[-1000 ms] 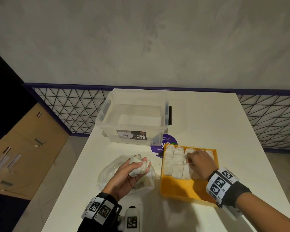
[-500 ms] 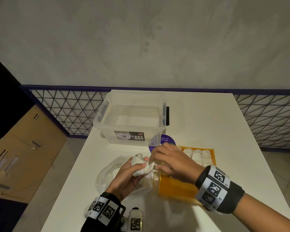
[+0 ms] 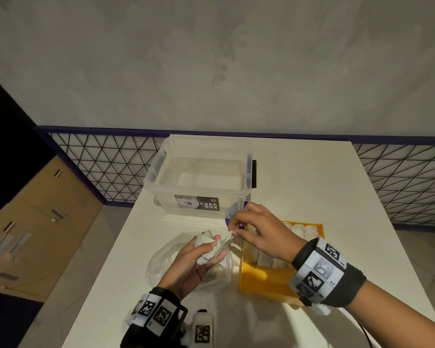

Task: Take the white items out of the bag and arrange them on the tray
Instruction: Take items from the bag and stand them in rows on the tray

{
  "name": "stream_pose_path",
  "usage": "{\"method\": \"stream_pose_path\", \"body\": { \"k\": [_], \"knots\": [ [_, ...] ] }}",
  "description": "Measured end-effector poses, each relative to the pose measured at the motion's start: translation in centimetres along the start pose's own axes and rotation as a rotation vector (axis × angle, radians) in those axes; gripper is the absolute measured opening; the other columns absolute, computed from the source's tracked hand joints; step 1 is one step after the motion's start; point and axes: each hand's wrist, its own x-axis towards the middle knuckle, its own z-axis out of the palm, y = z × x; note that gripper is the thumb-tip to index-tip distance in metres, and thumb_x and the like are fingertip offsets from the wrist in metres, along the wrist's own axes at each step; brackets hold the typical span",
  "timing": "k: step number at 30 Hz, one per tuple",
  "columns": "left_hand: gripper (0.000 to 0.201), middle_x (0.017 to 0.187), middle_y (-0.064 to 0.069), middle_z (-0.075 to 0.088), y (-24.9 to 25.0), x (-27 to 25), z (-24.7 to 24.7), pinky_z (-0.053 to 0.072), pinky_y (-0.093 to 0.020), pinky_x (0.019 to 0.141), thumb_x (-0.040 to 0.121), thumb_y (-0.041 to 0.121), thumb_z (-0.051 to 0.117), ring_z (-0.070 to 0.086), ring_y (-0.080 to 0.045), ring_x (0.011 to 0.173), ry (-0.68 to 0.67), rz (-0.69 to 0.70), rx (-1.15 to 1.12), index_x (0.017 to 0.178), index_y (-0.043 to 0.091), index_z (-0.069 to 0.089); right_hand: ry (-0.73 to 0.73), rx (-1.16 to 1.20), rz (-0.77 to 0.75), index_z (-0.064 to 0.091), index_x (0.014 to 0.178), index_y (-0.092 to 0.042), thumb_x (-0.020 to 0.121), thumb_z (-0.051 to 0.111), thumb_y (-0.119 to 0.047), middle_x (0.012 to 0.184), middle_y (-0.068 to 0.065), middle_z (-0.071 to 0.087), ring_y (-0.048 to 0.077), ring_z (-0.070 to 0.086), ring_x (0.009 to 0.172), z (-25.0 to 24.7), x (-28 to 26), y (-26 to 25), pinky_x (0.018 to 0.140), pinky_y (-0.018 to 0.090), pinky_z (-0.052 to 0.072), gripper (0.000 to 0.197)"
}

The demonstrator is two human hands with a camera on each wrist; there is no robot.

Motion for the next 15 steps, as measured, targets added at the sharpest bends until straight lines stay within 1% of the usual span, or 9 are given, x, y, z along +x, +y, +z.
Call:
{"method": "stream_pose_path", "body": {
  "k": [2, 4, 7, 9, 10, 12, 13, 15],
  "knots": [
    [0.042, 0.12, -0.016, 0.066, 0.1, -0.1, -0.1, 0.059, -0.029, 0.074, 0.083, -0.005, 0.06, 0.068, -0.024, 0.104, 0.018, -0.001, 0.014, 0.125, -0.004, 0.054, 0.03, 0.089, 0.018, 0.059, 0.093, -0.032, 0.089, 0.058, -0.026, 0.093, -0.008, 0.051, 0.003, 0.046, 0.09, -0.2, 0.0, -0.1, 0.084, 0.022, 0.041, 0.008],
    [0.043, 0.12, -0.017, 0.066, 0.2, -0.1, -0.3, 0.058, -0.026, 0.07, 0.085, -0.005, 0.059, 0.067, -0.025, 0.104, 0.037, -0.004, 0.016, 0.127, -0.004, 0.052, 0.075, 0.174, 0.035, 0.058, 0.09, -0.032, 0.088, 0.059, -0.023, 0.092, -0.011, 0.05, 0.001, 0.047, 0.09, -0.6, 0.1, -0.3, 0.084, 0.022, 0.043, 0.01],
    [0.041, 0.109, -0.013, 0.07, 0.2, -0.2, -0.4, 0.057, -0.022, 0.065, 0.086, -0.006, 0.058, 0.071, -0.019, 0.094, 0.05, -0.008, -0.015, 0.126, -0.004, 0.052, 0.107, 0.208, 0.052, 0.059, 0.089, -0.027, 0.087, 0.06, -0.018, 0.091, -0.01, 0.054, 0.003, 0.049, 0.092, -1.2, 0.3, -0.3, 0.084, 0.023, 0.044, 0.009],
    [0.041, 0.107, -0.014, 0.069, 0.2, -0.3, -0.3, 0.057, -0.022, 0.065, 0.086, -0.007, 0.058, 0.071, -0.018, 0.093, 0.038, -0.008, -0.031, 0.127, -0.005, 0.051, 0.108, 0.181, 0.059, 0.059, 0.088, -0.026, 0.087, 0.06, -0.016, 0.086, -0.012, 0.054, 0.005, 0.049, 0.088, -1.5, 0.4, -0.2, 0.08, 0.023, 0.043, 0.01],
    [0.04, 0.109, -0.015, 0.069, 0.3, -0.3, -0.2, 0.058, -0.023, 0.065, 0.086, -0.007, 0.057, 0.071, -0.019, 0.094, 0.032, -0.009, -0.03, 0.126, -0.005, 0.051, 0.11, 0.155, 0.065, 0.059, 0.089, -0.026, 0.087, 0.059, -0.015, 0.084, -0.013, 0.054, 0.003, 0.048, 0.086, -1.8, 0.4, -0.2, 0.077, 0.021, 0.041, 0.011],
    [0.036, 0.111, -0.015, 0.069, 0.3, -0.4, -0.2, 0.059, -0.026, 0.069, 0.086, -0.006, 0.058, 0.07, -0.02, 0.097, 0.024, -0.018, -0.018, 0.122, -0.003, 0.054, 0.124, 0.068, 0.074, 0.061, 0.094, -0.024, 0.087, 0.059, -0.016, 0.08, -0.014, 0.054, 0.001, 0.045, 0.081, -2.3, 0.2, 0.4, 0.075, 0.016, 0.034, 0.011],
    [0.032, 0.111, -0.015, 0.069, 0.3, -0.4, -0.2, 0.059, -0.027, 0.073, 0.086, -0.005, 0.058, 0.07, -0.021, 0.099, 0.019, -0.023, -0.012, 0.118, -0.001, 0.056, 0.133, 0.011, 0.083, 0.063, 0.098, -0.023, 0.088, 0.058, -0.017, 0.079, -0.014, 0.054, 0.001, 0.044, 0.08, -2.6, 0.0, 0.8, 0.075, 0.015, 0.033, 0.012],
    [0.027, 0.113, -0.016, 0.069, 0.3, -0.4, -0.3, 0.059, -0.029, 0.078, 0.085, -0.004, 0.059, 0.068, -0.023, 0.103, 0.014, -0.032, 0.001, 0.112, -0.001, 0.058, 0.136, -0.105, 0.132, 0.064, 0.102, -0.024, 0.089, 0.057, -0.021, 0.079, -0.012, 0.055, 0.006, 0.043, 0.081, -3.0, -0.7, 1.9, 0.077, 0.02, 0.034, 0.015]
  ]
}}
